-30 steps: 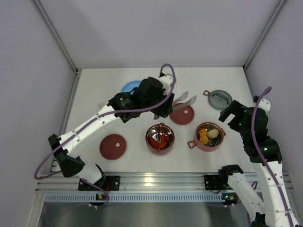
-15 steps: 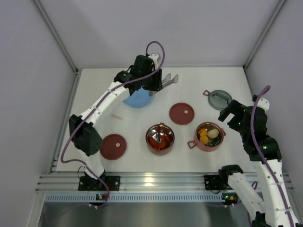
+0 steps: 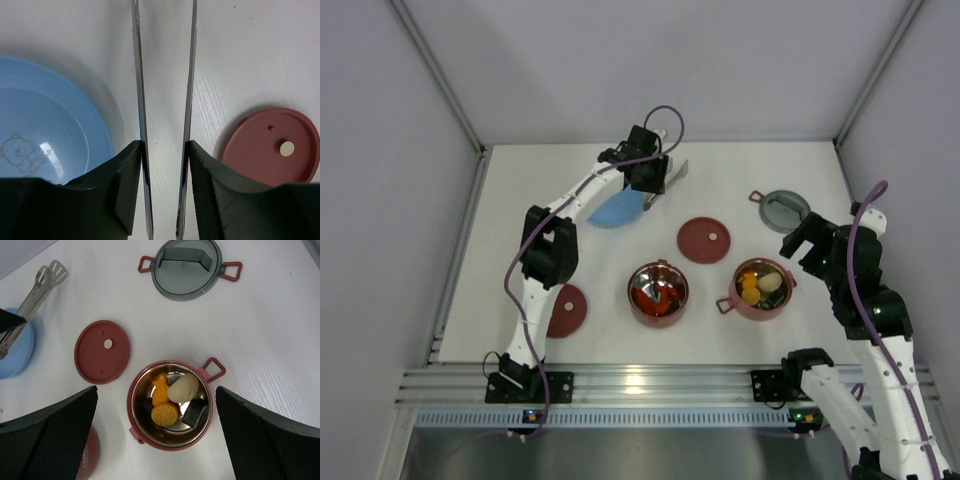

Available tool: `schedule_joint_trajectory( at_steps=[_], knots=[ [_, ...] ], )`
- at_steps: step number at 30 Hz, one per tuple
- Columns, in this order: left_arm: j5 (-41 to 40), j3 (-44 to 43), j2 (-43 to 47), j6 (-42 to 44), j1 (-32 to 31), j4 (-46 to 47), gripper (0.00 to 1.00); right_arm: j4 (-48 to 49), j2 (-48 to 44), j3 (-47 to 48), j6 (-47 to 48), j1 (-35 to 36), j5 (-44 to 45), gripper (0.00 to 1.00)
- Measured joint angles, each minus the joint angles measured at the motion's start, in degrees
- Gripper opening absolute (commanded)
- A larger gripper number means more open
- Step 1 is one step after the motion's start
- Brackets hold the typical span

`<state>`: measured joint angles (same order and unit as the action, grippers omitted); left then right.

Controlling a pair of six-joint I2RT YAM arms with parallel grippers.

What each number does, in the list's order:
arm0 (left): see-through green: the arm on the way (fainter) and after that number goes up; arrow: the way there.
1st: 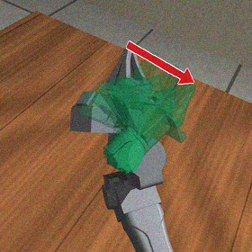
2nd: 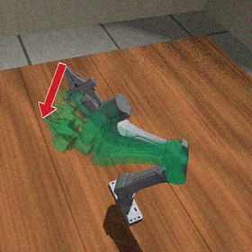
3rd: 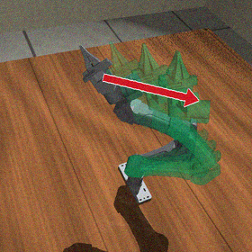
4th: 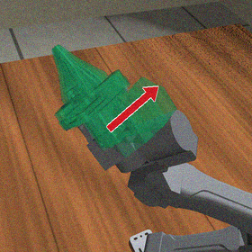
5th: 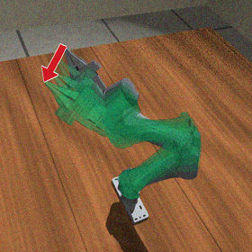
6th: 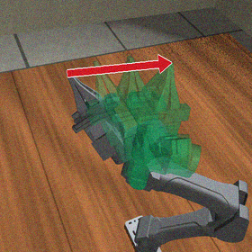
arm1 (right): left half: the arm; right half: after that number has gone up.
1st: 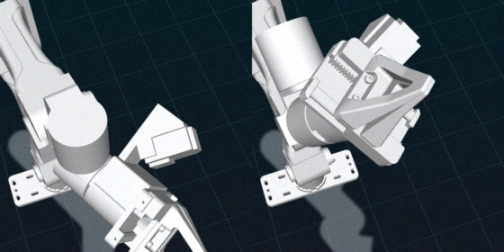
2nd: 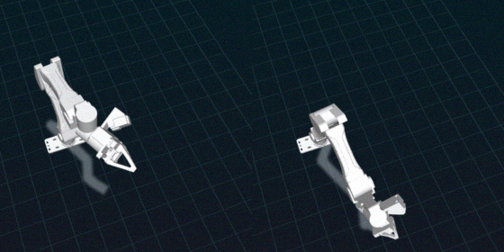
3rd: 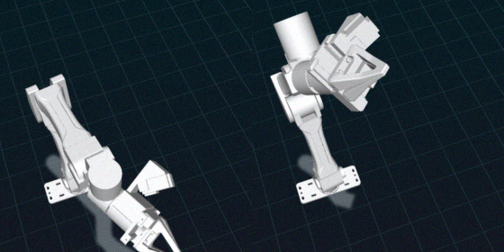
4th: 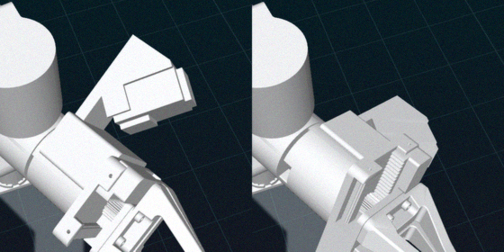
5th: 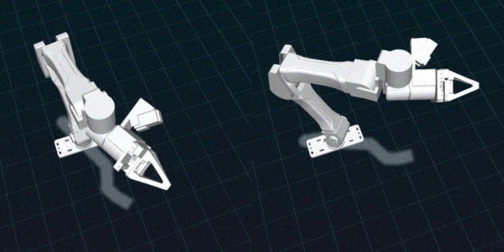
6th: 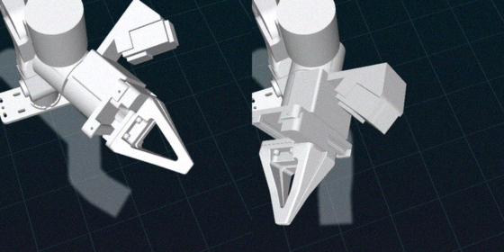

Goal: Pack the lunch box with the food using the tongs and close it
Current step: Place the clamp at the center of the board.

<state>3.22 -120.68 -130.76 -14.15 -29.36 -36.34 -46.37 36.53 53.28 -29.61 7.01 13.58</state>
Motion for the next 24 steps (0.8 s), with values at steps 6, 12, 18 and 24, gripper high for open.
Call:
schedule_joint_trajectory(
  at_steps=[6, 12, 18, 24],
  knots=[
    [1.14, 3.39, -1.03, 0.61, -0.33, 1.09, 0.49, 0.04, 0.31, -0.42, 0.00, 0.00, -0.44, 0.99],
    [0.37, 7.02, -1.03, 0.63, -0.42, 2.01, 0.55, 0.04, 1.07, -0.42, -0.04, 0.00, -0.94, 1.00],
    [-0.63, 9.07, -1.03, 0.76, -0.44, 2.21, 0.59, 0.04, 1.09, -0.42, -0.07, 0.00, -1.14, 0.99],
    [-1.60, 9.09, -1.03, 1.88, -1.38, 3.08, 0.63, 0.04, 1.07, -0.42, -0.04, 0.00, -1.25, 0.99]
  ],
)
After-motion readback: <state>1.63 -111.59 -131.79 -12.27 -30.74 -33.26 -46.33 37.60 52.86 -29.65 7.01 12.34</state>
